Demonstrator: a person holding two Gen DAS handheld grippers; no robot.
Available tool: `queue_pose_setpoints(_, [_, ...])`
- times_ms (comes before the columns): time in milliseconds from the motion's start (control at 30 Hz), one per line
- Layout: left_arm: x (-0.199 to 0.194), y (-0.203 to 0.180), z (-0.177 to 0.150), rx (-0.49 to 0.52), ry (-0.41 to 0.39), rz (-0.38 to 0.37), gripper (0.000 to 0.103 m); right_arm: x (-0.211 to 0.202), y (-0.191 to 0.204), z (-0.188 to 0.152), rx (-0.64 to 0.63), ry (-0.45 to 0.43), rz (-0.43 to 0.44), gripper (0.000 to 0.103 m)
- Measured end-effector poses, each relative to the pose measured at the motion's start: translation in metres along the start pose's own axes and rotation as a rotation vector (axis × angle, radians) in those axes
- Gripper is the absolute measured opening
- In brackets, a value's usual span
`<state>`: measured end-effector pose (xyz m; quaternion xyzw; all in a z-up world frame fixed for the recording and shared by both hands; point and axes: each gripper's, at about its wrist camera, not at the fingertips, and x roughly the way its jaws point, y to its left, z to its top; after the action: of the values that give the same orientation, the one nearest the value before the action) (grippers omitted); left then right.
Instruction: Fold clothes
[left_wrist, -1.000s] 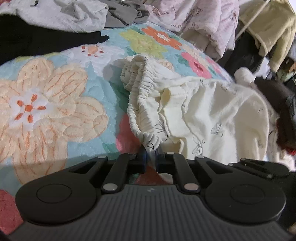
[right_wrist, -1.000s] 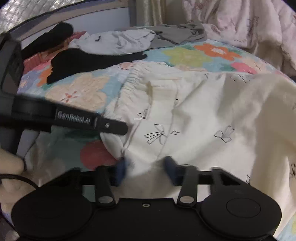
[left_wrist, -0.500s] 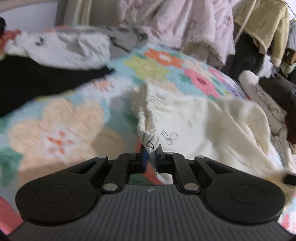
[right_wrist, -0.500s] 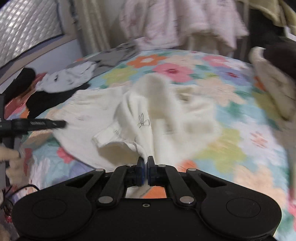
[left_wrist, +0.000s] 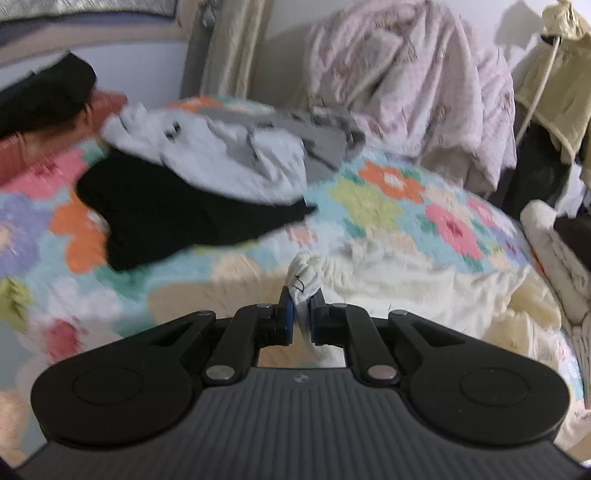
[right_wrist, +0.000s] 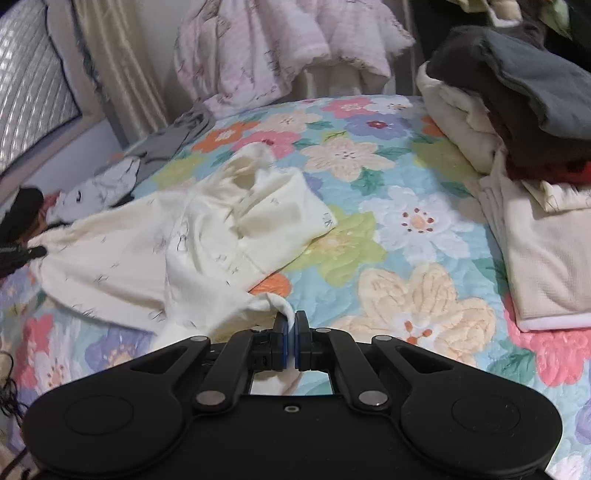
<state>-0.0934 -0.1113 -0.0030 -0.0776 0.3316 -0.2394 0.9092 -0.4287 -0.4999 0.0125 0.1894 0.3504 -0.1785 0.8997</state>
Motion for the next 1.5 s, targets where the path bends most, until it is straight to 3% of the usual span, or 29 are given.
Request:
queue_pose_setpoints(133, [-0.027, 0.014, 0.013, -0.048, -0.064, 0.032, 0.008, -0.012, -0.017, 0.014, 0.003, -0.052, -0.024, 0.003])
queue_pose_setpoints(233, [-0.034, 0.030, 0.011, -0.070, -0.058, 0.093, 0.008, -0.014, -0.027, 0.018, -0.002, -0.057, -0.038, 0.003])
queue_pose_setpoints(467, [0.009, 0.038, -0.039, 0.016, 0.175, 0.179, 0.008, 0.016, -0.040, -0.013, 0.007, 0.077, -0.062, 0.003])
queue_pose_setpoints(533, [0.012, 0.045, -0.045, -0.025, 0.207, 0.169, 0.008, 0.019, -0.046, -0.021, 0.007, 0.100, -0.067, 0.003])
queue_pose_setpoints(667, [0.005, 0.055, -0.039, -0.051, 0.192, 0.177, 0.008, 0.017, -0.061, -0.031, 0.035, 0.117, -0.045, 0.004])
queue_pose_setpoints(767, [0.005, 0.049, -0.034, -0.018, 0.205, 0.172, 0.009, 0.012, -0.066, -0.033, 0.017, 0.107, -0.031, 0.009])
queue_pose_setpoints(833, [0.006, 0.044, -0.031, 0.002, 0.245, 0.156, 0.011, 0.004, -0.068, -0.033, 0.003, 0.088, -0.023, 0.024])
queue_pose_setpoints(867, [0.003, 0.042, -0.028, 0.004, 0.259, 0.151, 0.014, -0.001, -0.070, -0.032, 0.005, 0.071, -0.001, 0.026])
queue_pose_setpoints(933, [-0.006, 0.037, -0.016, -0.002, 0.292, 0.119, 0.031, -0.012, -0.075, -0.028, 0.024, 0.046, 0.058, 0.035])
queue_pose_setpoints(1000, [-0.016, 0.031, 0.000, -0.026, 0.323, 0.094, 0.039, -0.022, -0.078, -0.022, 0.058, 0.025, 0.131, 0.036])
queue_pose_setpoints(1100, [-0.034, 0.005, 0.034, -0.004, 0.348, 0.080, 0.041, -0.028, -0.069, -0.007, 0.049, -0.015, 0.223, 0.047])
queue_pose_setpoints(1167, [-0.045, -0.019, 0.052, 0.073, 0.353, 0.073, 0.041, -0.023, -0.057, 0.002, 0.002, -0.022, 0.249, 0.047])
queue_pose_setpoints(1300, [-0.060, -0.057, 0.060, 0.181, 0.303, 0.068, 0.041, -0.008, -0.038, 0.026, -0.086, -0.017, 0.270, 0.047])
queue_pose_setpoints(1433, [-0.047, -0.092, 0.036, 0.279, 0.227, 0.085, 0.041, 0.016, -0.029, 0.064, -0.056, 0.093, 0.368, 0.047])
queue_pose_setpoints(1500, [-0.030, -0.111, 0.021, 0.313, 0.225, 0.074, 0.041, 0.032, -0.019, 0.087, -0.102, 0.195, 0.416, 0.050])
